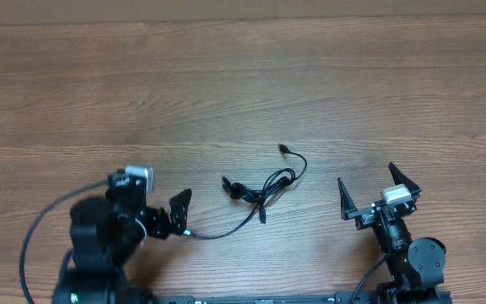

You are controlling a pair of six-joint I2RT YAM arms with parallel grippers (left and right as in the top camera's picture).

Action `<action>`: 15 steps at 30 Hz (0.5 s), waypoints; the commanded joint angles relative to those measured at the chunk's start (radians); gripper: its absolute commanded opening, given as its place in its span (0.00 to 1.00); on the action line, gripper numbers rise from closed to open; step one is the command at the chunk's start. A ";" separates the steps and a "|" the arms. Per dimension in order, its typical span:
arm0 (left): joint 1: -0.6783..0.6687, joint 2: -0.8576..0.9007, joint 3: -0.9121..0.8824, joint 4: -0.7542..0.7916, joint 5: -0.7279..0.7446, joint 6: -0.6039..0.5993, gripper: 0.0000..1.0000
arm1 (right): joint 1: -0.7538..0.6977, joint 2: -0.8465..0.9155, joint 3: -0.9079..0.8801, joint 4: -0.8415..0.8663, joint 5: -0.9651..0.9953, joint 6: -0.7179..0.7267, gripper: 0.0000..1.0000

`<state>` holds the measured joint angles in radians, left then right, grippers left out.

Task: Untangle cables
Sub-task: 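Move the left gripper forward over the tangled black cable bundle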

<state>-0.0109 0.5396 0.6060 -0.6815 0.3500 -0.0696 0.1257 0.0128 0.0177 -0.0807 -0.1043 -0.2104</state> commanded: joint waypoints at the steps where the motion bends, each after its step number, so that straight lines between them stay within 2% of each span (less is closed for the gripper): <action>1: -0.011 0.129 0.134 -0.052 0.018 0.034 1.00 | -0.003 -0.010 -0.009 0.004 0.002 -0.004 1.00; 9: -0.153 0.405 0.373 -0.217 0.018 0.128 1.00 | -0.003 -0.010 -0.009 0.004 0.002 -0.003 1.00; 15: -0.317 0.549 0.420 -0.261 0.017 0.243 1.00 | -0.003 -0.010 -0.009 0.004 0.002 -0.004 1.00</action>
<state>-0.2573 1.0332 0.9958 -0.9321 0.3565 0.0738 0.1257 0.0128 0.0177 -0.0803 -0.1043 -0.2111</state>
